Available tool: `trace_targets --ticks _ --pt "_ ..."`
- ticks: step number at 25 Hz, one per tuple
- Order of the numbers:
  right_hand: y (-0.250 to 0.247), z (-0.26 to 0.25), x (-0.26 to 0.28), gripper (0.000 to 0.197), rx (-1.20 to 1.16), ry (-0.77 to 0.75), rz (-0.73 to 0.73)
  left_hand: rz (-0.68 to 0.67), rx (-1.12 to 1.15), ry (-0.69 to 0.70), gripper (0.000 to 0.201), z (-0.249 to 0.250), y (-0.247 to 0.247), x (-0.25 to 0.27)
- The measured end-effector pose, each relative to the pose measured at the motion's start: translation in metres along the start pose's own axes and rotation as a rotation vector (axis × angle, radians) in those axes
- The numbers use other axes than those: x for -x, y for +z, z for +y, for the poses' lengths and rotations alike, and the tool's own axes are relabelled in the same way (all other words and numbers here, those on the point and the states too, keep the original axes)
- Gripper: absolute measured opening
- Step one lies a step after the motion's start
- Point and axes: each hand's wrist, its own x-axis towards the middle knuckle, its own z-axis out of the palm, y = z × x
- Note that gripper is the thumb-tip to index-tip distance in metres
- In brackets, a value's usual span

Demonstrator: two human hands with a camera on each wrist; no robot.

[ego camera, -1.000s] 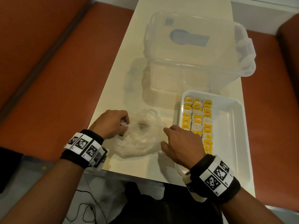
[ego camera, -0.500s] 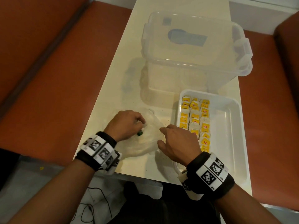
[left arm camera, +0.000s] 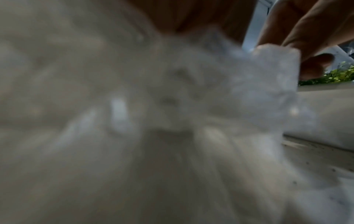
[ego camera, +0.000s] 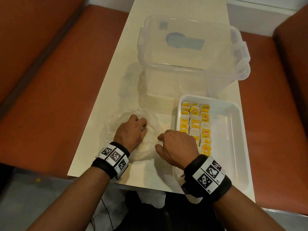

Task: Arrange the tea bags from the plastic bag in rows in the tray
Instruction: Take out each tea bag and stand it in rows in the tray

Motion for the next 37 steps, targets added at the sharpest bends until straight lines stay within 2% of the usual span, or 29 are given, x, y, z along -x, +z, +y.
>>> trace_targets --ticks 5,11,13,16,20,26,29,34,37 --pt "-0.002 0.007 0.000 0.040 0.002 0.035 0.013 0.021 0.317 -0.117 0.009 -0.010 -0.016 -0.001" --pt "-0.003 0.011 0.002 0.040 0.013 0.068 0.030 -0.005 0.412 -0.227 0.016 -0.025 -0.032 0.007" --pt "-0.003 0.010 0.003 0.041 0.020 0.065 0.023 -0.001 0.591 -0.252 0.014 -0.027 -0.039 0.009" --pt "-0.002 0.006 0.005 0.040 0.032 0.059 0.024 -0.116 0.962 -0.322 0.015 -0.027 -0.053 0.013" --pt "-0.003 0.001 0.006 0.040 0.013 0.043 0.035 -0.127 1.214 -0.426 0.029 -0.032 -0.068 0.019" --pt "-0.009 0.003 0.010 0.042 -0.105 0.030 0.071 -0.197 1.614 -0.497 0.032 -0.035 -0.073 0.025" --pt "-0.015 0.006 0.012 0.038 -0.325 0.036 0.178 -0.259 1.729 -0.499 0.027 -0.024 -0.070 0.029" --pt "-0.025 0.003 0.009 0.029 -1.036 -0.002 0.213 -0.336 1.738 -0.455 0.020 0.012 -0.067 0.034" --pt "-0.028 0.001 0.013 0.020 -1.201 -0.010 0.263 -0.357 1.750 -0.405 0.019 0.025 -0.066 0.039"
